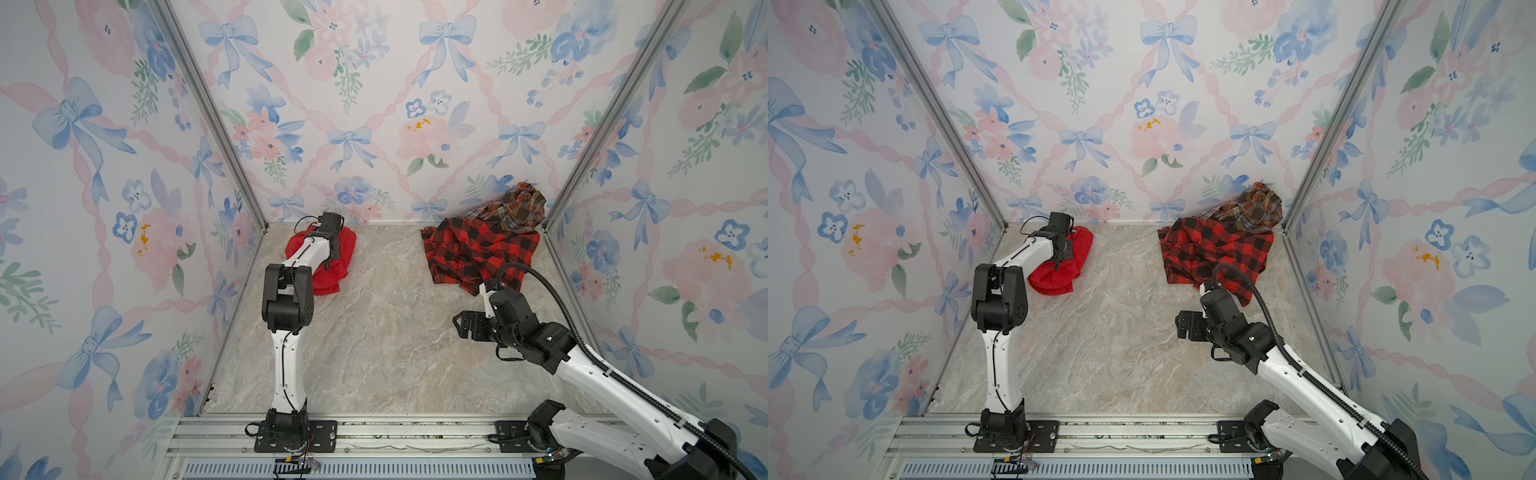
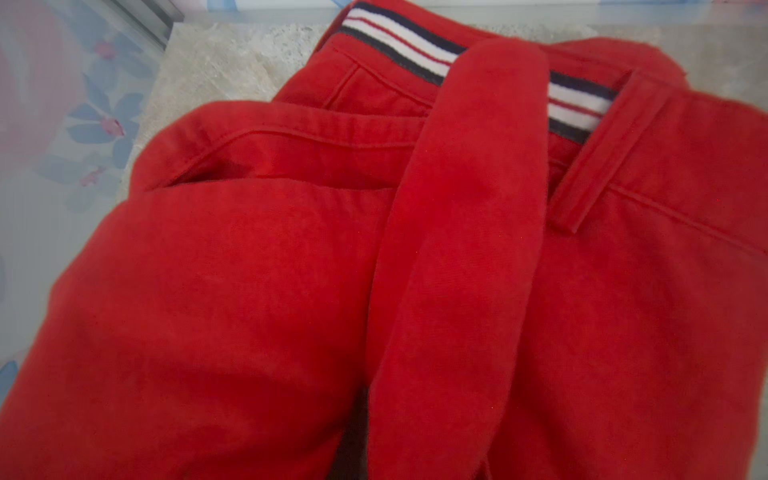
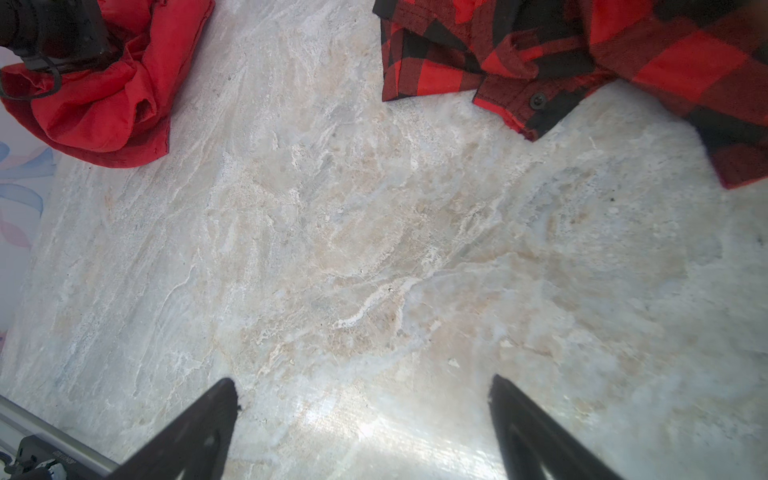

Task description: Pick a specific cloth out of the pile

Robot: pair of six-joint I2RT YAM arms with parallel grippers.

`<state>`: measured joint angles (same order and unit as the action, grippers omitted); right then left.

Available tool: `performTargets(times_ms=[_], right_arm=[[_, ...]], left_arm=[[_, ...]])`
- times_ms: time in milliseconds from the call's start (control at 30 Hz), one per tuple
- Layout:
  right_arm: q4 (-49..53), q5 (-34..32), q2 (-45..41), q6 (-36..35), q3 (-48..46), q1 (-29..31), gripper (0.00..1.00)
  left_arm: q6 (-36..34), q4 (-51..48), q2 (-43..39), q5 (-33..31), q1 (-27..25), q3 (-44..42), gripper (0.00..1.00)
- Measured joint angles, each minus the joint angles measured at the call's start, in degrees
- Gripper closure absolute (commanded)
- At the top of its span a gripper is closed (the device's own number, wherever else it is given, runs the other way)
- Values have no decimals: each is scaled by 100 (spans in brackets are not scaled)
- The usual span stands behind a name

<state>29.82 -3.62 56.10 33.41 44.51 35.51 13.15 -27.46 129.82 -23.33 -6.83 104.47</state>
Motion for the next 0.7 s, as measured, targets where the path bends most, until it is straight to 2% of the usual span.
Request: performTargets(times_ms=[133, 167, 500, 633, 700], right_arm=[[20, -4, -114, 0, 0, -22, 3], [22, -4, -151, 0, 0, -22, 3], [15, 0, -234, 0, 2, -24, 3], [13, 0, -234, 0, 2, -24, 3], [13, 0, -234, 0, 2, -33, 3]], left_arm=[[-79, 7, -2, 39, -120, 9, 39], [-101, 11, -7, 26, -149, -7, 35], [-323, -192, -487, -267, -520, -520, 23], [-407, -361, -748, -332, -833, -625, 4], [-400, -409, -892, -341, -975, -660, 2]])
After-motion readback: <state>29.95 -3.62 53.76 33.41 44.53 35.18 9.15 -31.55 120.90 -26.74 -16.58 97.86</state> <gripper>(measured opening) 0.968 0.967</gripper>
